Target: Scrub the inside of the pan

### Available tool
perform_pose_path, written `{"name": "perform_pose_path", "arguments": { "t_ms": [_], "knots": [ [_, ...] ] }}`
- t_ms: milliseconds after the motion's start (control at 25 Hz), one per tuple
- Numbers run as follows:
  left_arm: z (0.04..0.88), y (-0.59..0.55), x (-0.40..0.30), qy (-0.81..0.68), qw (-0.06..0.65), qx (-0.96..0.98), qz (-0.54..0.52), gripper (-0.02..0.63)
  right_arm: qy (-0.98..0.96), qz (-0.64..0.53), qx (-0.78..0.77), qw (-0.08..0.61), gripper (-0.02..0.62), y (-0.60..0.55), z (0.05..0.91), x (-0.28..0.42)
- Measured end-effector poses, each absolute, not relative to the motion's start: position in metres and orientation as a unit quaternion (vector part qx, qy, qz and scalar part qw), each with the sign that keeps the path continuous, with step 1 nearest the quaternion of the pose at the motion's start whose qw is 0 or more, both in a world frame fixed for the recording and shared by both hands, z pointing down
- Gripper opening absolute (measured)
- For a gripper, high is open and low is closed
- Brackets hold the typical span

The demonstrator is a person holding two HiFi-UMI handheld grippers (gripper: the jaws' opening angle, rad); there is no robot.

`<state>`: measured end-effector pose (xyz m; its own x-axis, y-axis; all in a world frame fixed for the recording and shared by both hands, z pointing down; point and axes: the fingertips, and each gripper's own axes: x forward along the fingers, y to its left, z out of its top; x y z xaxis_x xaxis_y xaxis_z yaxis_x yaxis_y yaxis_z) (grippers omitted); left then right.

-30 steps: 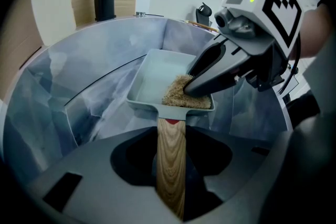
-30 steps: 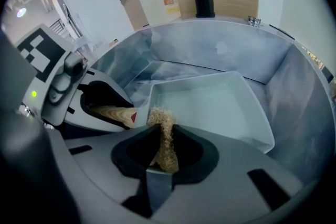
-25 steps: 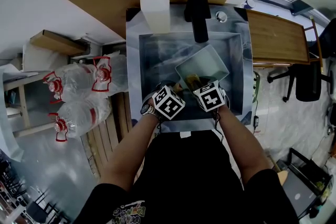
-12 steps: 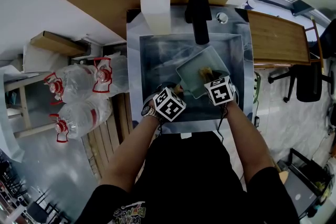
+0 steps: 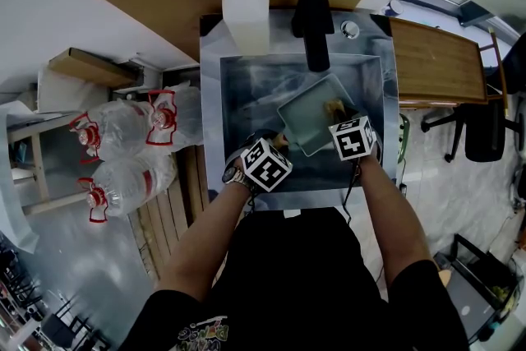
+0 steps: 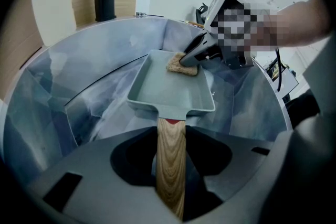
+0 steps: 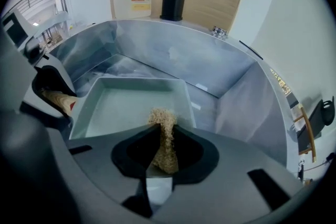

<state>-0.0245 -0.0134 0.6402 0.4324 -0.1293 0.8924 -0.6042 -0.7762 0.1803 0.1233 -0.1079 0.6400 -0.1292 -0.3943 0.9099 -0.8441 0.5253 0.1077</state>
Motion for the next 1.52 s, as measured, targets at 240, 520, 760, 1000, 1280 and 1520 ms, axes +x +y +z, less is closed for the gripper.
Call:
{"name": "perform_pose_path", "arguments": {
  "t_ms": [240, 520, 760, 1000, 1280, 1520],
  "knots": [
    [0.640, -0.014, -0.024, -0.226, 0.246, 0.810, 0.482, 0.173, -0.703, 0.213, 0.444, 0.513, 0.081, -0.114, 0.642, 0.131],
    [0.640, -0.014, -0.024, -0.226, 0.246, 0.810, 0.482, 0.172, -0.706, 0.219, 0.444, 0.506, 0.081, -0.113, 0.642, 0.131],
    [0.641, -0.014, -0.024, -0.227, 0.245, 0.809, 0.483, 0.172, -0.736, 0.243, 0.445, 0.448, 0.081, -0.117, 0.619, 0.120],
    [0.641, -0.014, -0.024, -0.227, 0.245, 0.809, 0.483, 0.172, -0.742, 0.211, 0.472, 0.426, 0.081, -0.152, 0.594, 0.120],
    [0.639, -0.014, -0.023, -0.226, 0.246, 0.810, 0.482, 0.172, -0.724, 0.194, 0.480, 0.456, 0.081, -0.198, 0.597, 0.122],
    [0.640, -0.014, -0.022, -0.225, 0.247, 0.811, 0.480, 0.172, -0.729, 0.149, 0.450, 0.494, 0.080, -0.208, 0.602, 0.102]
  ]
}}
